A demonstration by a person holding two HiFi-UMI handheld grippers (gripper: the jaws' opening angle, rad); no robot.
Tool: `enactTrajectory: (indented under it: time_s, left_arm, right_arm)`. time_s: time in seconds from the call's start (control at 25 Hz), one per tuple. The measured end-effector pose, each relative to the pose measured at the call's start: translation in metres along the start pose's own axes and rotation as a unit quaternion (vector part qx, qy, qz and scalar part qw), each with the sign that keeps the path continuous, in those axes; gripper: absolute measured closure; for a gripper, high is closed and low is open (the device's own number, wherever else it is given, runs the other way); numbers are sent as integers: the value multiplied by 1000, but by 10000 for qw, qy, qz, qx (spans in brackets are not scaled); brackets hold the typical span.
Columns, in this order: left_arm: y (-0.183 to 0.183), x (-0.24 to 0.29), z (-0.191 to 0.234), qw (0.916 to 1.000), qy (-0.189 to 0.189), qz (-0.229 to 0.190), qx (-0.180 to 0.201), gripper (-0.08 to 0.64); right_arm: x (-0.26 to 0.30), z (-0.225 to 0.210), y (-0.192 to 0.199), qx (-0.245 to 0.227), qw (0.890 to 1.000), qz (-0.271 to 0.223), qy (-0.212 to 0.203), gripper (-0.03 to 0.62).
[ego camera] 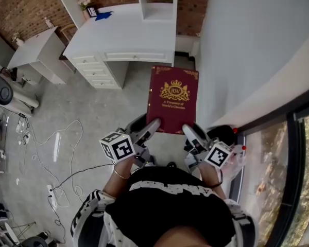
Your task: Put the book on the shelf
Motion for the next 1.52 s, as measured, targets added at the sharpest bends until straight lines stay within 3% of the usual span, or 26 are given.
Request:
enactTrajectory:
  time_s: [0.6,1.16,1.52]
  left_arm:
    - [42,38,-31,9999,96,98,31,279]
    - [43,42,-35,9999,-3,148,46,279]
    - [42,47,-30,9997,185,167,44,279]
  right_arm:
    - [-41,-22,-44,-41,9999,-166,-11,328]
    - [-42,-25,-48,77,9997,-217,24,327]
    - [-42,-26,-46,-62,9993,-352,49,328]
Point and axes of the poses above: the fingertips, and each gripper's own axes: x forward along the fingers, z to its left, y out of its underside, the point moved 8 cm from there along -x, backward along the fingers, and after that the axes turned 13 degrees about -z, right-handed, at the moved point
